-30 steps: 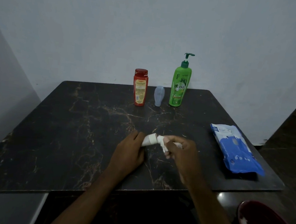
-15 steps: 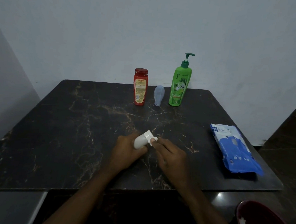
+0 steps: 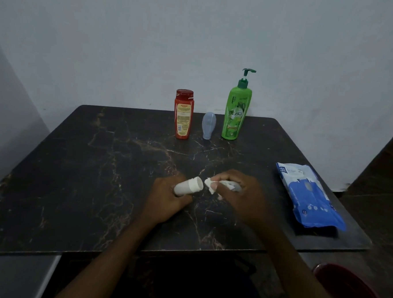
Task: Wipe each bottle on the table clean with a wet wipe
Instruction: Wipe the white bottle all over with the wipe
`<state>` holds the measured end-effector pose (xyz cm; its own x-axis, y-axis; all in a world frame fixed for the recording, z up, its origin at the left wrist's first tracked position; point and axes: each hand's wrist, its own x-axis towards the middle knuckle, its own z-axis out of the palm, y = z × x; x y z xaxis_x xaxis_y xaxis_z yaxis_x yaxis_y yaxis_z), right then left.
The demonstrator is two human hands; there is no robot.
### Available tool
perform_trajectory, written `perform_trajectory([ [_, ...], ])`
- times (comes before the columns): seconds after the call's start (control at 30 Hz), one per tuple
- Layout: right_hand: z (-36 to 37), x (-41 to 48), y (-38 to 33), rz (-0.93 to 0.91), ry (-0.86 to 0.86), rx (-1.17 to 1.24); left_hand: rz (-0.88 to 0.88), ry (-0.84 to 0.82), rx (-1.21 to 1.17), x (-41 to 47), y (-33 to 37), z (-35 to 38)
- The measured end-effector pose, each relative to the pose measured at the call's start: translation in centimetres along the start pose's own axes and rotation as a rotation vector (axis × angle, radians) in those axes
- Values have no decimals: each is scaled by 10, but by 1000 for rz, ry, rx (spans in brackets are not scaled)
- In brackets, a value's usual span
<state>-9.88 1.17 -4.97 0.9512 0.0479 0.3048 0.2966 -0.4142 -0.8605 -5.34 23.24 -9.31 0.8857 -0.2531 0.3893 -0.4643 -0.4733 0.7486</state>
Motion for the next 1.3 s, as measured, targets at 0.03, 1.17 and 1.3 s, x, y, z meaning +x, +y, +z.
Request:
perform_trajectory([
  [0.03, 0, 2, 0, -49, -35, -73, 10, -8, 12, 0, -1, 0],
  [1.17, 2, 19, 0, 6, -222, -193, 55, -79, 15, -3, 0, -3],
  [1.3, 0, 18, -8, -14, -256, -79, 56, -90, 5, -3, -1, -2],
])
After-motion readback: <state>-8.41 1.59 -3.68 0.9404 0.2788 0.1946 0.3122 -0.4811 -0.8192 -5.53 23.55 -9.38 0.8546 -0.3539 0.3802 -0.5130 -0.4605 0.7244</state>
